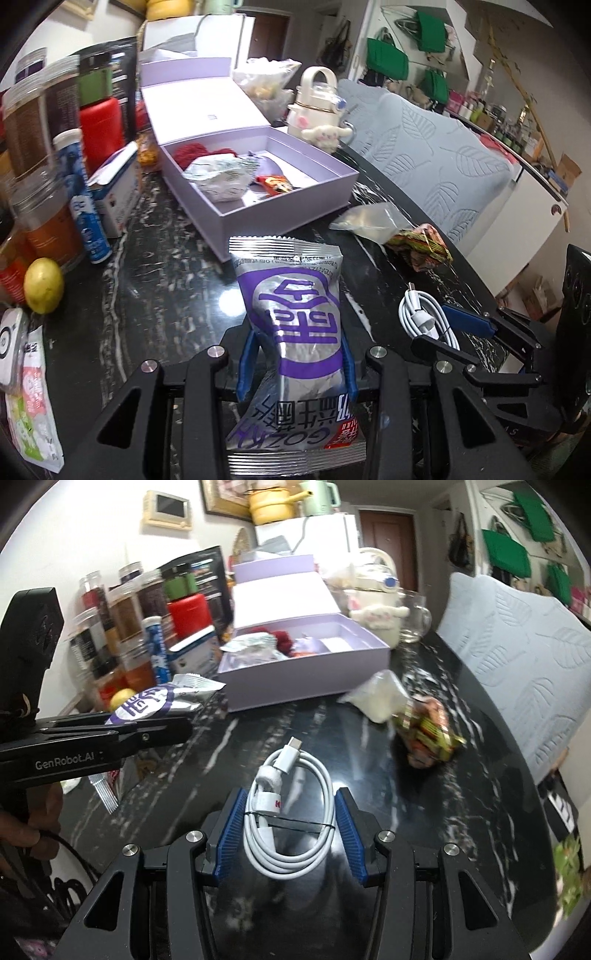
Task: Organize soft objects
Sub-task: 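Carry the cable and purple snack bag with both grippers over the lavender box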
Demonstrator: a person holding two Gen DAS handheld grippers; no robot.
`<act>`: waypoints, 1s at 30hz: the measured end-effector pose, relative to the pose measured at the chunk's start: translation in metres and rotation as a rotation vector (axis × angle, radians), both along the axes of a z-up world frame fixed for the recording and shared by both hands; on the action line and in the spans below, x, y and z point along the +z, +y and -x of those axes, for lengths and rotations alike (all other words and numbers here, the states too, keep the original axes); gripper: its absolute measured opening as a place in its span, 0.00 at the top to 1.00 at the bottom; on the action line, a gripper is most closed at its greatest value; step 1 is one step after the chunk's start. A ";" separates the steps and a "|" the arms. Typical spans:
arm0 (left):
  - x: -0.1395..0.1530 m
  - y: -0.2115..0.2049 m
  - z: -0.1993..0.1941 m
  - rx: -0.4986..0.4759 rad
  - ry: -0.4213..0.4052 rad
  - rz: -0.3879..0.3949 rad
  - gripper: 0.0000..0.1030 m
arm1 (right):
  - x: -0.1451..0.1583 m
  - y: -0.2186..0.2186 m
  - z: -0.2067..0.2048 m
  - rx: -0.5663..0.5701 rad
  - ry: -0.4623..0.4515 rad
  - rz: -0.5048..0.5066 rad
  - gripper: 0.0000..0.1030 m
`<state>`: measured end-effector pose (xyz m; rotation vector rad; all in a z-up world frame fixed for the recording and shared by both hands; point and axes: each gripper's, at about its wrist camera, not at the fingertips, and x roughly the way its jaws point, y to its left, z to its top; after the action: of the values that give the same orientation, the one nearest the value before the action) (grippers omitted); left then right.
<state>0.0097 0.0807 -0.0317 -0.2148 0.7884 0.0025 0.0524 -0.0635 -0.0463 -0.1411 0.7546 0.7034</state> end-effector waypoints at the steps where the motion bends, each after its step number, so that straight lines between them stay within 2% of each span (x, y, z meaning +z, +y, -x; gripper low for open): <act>1: 0.001 0.002 0.002 0.007 -0.003 0.002 0.64 | 0.001 0.002 0.001 0.010 0.000 -0.003 0.53; 17: 0.029 0.042 0.000 0.087 -0.077 -0.003 0.64 | 0.022 0.051 -0.014 0.146 -0.048 -0.011 0.53; 30: 0.059 0.060 -0.023 0.093 -0.157 -0.017 0.64 | 0.059 0.072 -0.043 0.165 -0.128 -0.018 0.53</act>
<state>0.0327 0.1408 0.0275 -0.2322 0.6214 0.0798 0.0955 0.0089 0.0127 -0.2316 0.6188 0.8492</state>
